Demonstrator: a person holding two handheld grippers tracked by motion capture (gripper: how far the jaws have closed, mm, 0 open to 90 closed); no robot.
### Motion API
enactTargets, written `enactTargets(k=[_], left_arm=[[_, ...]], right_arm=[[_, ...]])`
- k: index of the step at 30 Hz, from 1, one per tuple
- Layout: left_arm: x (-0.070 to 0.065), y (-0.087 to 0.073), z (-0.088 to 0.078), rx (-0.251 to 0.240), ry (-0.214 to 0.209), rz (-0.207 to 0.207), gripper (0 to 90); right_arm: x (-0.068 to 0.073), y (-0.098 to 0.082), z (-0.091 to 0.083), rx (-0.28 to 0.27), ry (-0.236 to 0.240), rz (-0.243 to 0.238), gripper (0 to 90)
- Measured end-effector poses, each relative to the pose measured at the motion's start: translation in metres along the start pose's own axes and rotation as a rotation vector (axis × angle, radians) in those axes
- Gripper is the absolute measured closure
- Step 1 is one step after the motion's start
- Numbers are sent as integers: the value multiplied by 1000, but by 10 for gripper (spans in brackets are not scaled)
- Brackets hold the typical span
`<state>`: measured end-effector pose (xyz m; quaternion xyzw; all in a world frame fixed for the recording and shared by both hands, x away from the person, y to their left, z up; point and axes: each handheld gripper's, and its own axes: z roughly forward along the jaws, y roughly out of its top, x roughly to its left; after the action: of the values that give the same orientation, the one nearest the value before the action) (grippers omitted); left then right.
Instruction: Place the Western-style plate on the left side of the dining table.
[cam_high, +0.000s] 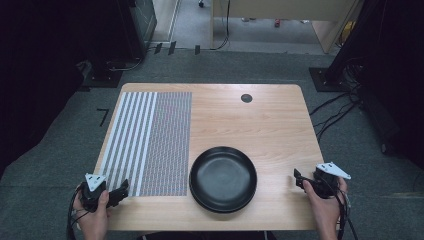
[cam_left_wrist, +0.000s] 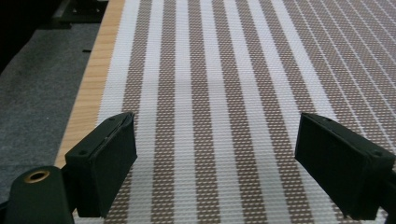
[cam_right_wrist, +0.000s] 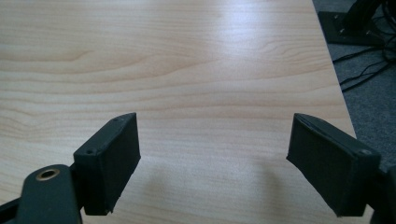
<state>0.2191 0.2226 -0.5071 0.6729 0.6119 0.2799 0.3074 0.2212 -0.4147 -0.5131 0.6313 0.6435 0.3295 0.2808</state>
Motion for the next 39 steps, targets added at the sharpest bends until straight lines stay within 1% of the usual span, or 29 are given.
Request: enactTargets(k=[1, 6, 7, 10, 13, 15, 17, 23, 25, 28, 34, 39], left_arm=[[-2, 0, 1, -1, -4, 1, 125], [-10, 5, 2, -3, -30, 8, 125], [-13, 6, 3, -4, -37, 9, 125], [-20, 9, 5, -3, -56, 25, 125], [-27, 11, 7, -2, -76, 36, 125], [-31, 13, 9, -2, -87, 41, 125], [-35, 14, 10, -2, -94, 48, 125], [-43, 18, 13, -1, -117, 62, 125], [-46, 19, 14, -1, -123, 67, 125], [-50, 20, 16, -1, -136, 75, 125], [-60, 25, 19, -4, -176, 78, 125], [-72, 28, 21, 0, -208, 96, 125]], right_arm=[[2, 1, 0, -10, 2, 12, 174], [7, 3, -2, -25, 13, 33, 177], [10, 4, -3, -33, 32, 47, 178], [14, 4, -5, -40, 45, 59, 178], [21, 5, -5, -47, 84, 86, 178], [25, 6, -5, -46, 93, 96, 179], [30, 6, -5, -48, 94, 92, 181], [40, 6, -5, -53, 98, 73, 188], [41, 6, -5, -57, 98, 66, 193], [43, 6, -5, -54, 104, 69, 195], [49, 5, -6, -57, 110, 39, 195], [54, 6, -8, -62, 137, 54, 199]])
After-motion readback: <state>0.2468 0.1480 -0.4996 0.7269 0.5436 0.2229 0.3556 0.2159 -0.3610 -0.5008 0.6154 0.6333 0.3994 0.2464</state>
